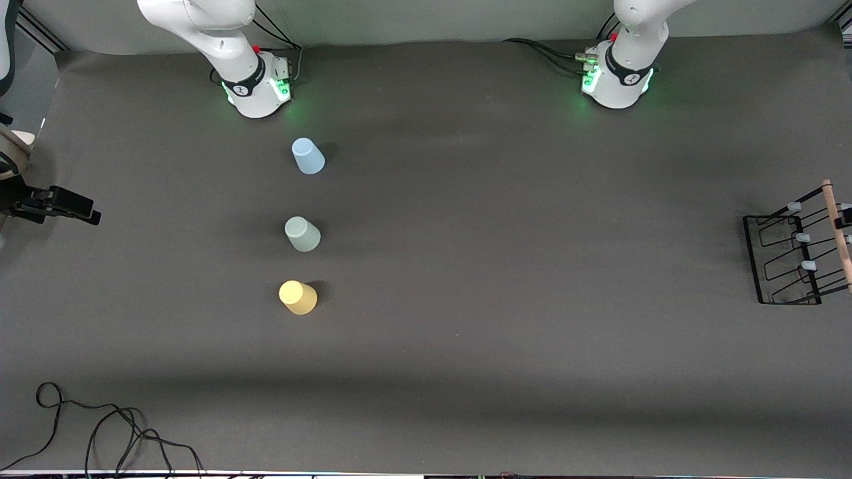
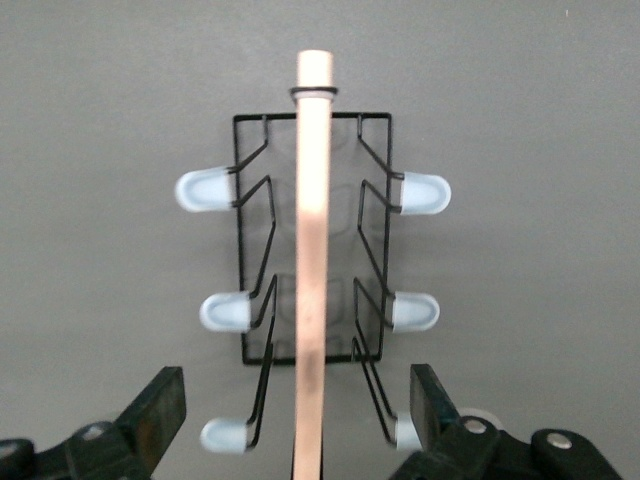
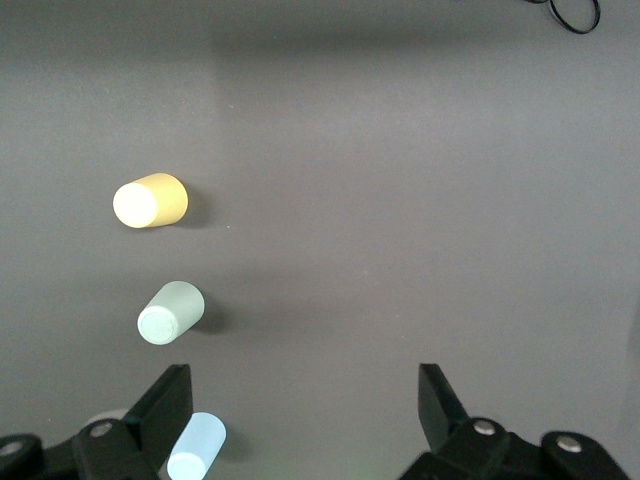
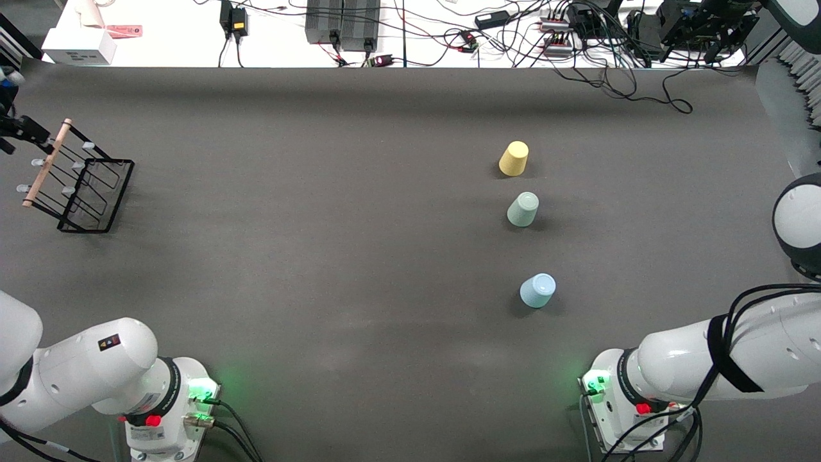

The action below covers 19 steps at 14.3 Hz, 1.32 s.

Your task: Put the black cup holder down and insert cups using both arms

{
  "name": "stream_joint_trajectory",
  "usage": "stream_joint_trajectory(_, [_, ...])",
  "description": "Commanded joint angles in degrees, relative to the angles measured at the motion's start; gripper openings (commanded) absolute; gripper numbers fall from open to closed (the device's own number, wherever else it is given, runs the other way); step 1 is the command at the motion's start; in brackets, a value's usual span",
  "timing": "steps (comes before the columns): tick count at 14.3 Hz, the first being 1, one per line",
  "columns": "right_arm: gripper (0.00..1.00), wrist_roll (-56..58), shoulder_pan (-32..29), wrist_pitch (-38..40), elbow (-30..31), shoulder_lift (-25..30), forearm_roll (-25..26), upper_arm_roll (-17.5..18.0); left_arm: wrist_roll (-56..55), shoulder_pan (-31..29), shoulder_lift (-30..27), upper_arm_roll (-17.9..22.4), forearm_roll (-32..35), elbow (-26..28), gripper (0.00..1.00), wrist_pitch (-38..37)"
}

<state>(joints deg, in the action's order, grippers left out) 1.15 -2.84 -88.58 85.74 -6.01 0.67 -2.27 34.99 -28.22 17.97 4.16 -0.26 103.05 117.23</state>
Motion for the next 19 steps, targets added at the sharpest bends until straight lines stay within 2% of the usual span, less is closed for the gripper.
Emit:
stream_joint_trajectory(1, [1.00, 0.70, -0.50, 0.78, -0.74, -0.05, 0.38, 0.33, 0.34, 1.07, -1.89, 0.41, -0.44, 4.53, 1.00, 3.62])
stream_joint_trajectory(2, [1.00, 0.70, -0.50, 0.78, -0.74, -0.05, 0.38, 0.33, 0.52, 1.07, -1.72, 0.41, -0.44, 4.53, 0.96, 3.54])
stream_joint_trajectory(4, [1.00, 0.70, -0.50, 0.78, -0.66, -0.05, 0.38, 0.33, 0.96, 1.15, -1.45, 0.41, 0.43, 4.44, 0.63, 3.27])
stream_joint_trajectory(6, [1.00, 0.70, -0.50, 0.87, -0.66, -0.05, 0.38, 0.42, 1.05, 0.98, -1.27, 0.41, 1.04, 4.35, 0.42, 2.83])
stream_joint_trajectory(9, [1.00, 0.70, -0.50, 0.87, -0.66, -0.05, 0.38, 0.33, 1.05, 0.54, -0.84, 0.41, 3.42, 4.17, 0.22, 2.83])
stream_joint_trajectory(11, [1.00, 0.70, -0.50, 0.87, -0.66, -0.05, 0.38, 0.33, 0.96, 0.54, -0.75, 0.41, 3.42, 4.17, 0.00, 2.83])
stream_joint_trajectory(16, [1.00, 0.70, -0.50, 0.87, -0.66, 0.03, 0.38, 0.07, 1.05, 0.98, -1.09, 0.41, 3.42, 2.08, 0.00, 1.00])
stream_joint_trajectory(19, [1.00, 0.79, -0.50, 0.87, -0.66, 0.03, 0.38, 0.07, 1.22, 1.24, -1.36, 0.32, 3.42, -7.13, 0.00, -10.05])
